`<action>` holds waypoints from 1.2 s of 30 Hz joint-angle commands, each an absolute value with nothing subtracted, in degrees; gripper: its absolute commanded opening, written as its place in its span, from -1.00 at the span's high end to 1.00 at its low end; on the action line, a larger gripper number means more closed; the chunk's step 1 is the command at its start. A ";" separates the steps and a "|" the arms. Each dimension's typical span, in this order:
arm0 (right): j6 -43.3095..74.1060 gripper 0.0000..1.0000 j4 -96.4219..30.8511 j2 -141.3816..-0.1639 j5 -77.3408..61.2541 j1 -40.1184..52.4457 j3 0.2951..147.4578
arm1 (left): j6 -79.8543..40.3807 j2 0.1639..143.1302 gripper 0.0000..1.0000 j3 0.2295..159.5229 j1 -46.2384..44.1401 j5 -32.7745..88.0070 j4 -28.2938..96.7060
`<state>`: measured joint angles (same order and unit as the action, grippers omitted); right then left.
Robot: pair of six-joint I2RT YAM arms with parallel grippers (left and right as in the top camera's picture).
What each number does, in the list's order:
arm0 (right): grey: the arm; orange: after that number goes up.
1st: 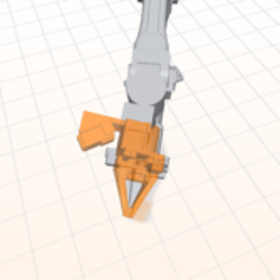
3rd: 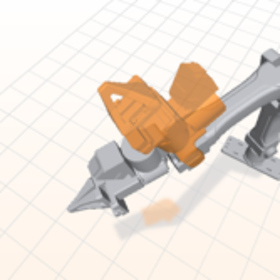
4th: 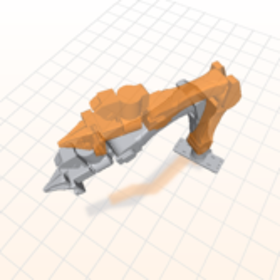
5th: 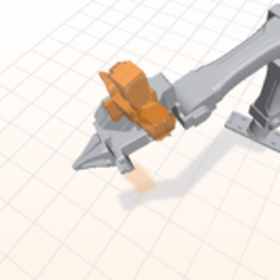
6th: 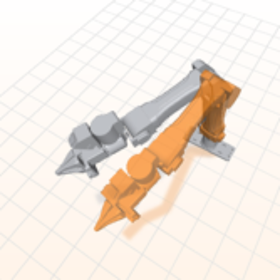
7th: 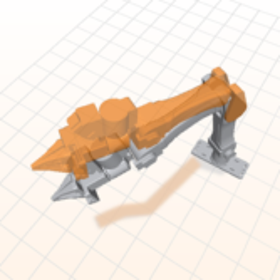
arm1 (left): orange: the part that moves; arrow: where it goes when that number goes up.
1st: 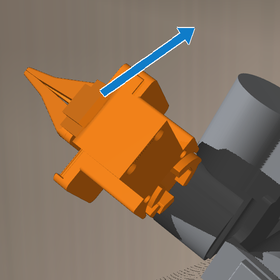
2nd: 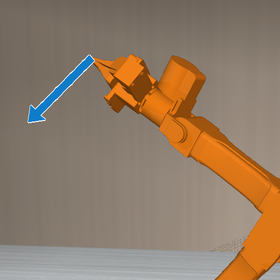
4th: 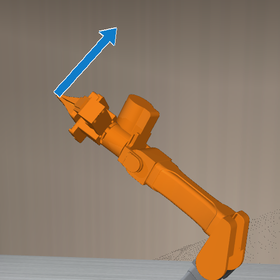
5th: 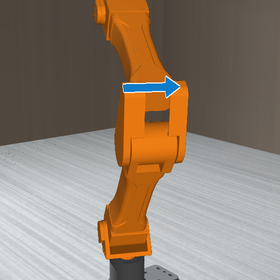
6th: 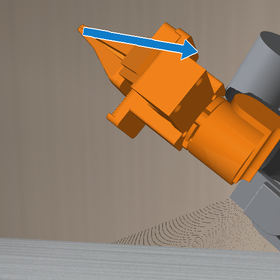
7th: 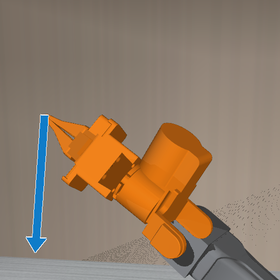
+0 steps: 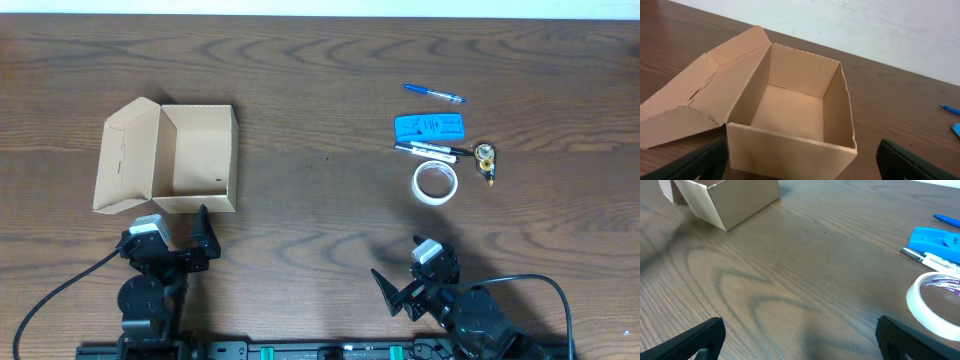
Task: Pack container
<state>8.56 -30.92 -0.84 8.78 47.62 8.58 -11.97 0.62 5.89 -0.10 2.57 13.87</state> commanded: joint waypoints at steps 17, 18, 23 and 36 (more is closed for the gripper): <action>9.17 -0.99 -30.85 -0.32 8.58 47.99 8.34 | -11.18 0.27 -0.91 4.27 0.08 1.91 14.20; 9.17 -0.99 -30.85 -0.32 8.58 47.99 8.34 | -11.18 0.27 -0.91 4.27 0.08 1.91 14.20; 9.17 -0.98 -30.85 -0.32 8.58 47.99 8.34 | -11.27 0.27 -0.91 4.27 0.08 2.00 14.20; 9.17 -0.98 -30.83 -0.32 8.58 47.99 8.34 | -15.46 0.69 -0.91 4.47 0.05 8.62 9.21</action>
<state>8.56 -30.92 -0.84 8.78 47.62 8.58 -13.82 0.64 5.19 -0.10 5.87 10.74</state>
